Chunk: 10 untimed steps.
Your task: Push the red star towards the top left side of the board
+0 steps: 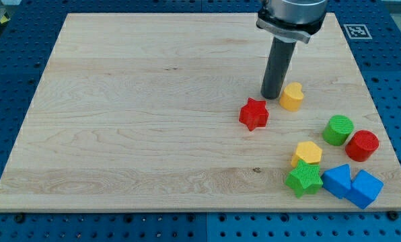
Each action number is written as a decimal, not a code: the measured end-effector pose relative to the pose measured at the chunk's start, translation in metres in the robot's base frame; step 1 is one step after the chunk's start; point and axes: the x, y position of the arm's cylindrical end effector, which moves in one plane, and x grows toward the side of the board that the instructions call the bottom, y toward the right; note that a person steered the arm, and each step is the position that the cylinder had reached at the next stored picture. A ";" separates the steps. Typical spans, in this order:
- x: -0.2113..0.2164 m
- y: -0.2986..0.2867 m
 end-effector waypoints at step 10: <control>0.015 -0.153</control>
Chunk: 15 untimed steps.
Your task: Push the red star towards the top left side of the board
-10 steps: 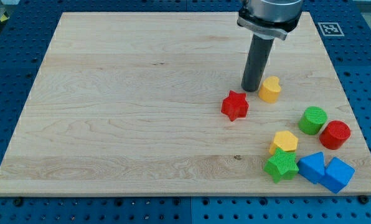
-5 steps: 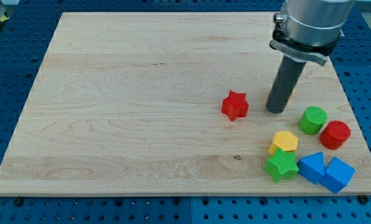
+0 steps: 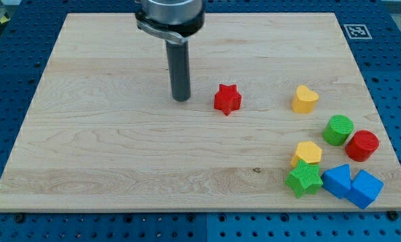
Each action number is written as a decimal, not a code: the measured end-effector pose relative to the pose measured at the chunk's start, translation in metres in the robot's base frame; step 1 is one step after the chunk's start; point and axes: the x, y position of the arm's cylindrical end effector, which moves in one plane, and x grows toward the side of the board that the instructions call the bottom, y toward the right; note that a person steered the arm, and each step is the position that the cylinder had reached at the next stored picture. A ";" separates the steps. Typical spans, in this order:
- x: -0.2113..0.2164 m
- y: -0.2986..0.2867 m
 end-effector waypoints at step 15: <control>-0.159 -0.090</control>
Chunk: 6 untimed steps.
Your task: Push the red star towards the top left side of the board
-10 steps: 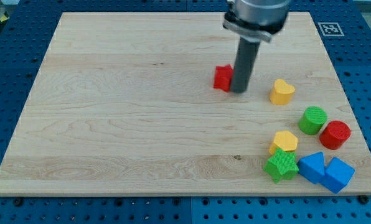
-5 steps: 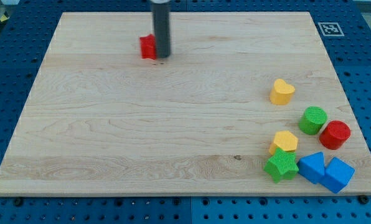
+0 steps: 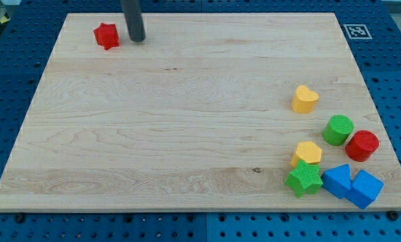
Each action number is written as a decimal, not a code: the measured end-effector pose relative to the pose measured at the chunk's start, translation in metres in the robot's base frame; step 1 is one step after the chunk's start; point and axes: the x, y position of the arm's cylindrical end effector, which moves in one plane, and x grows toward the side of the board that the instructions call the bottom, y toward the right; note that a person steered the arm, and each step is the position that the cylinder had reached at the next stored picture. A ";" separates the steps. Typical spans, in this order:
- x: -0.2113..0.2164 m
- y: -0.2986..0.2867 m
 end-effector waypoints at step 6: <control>0.018 -0.041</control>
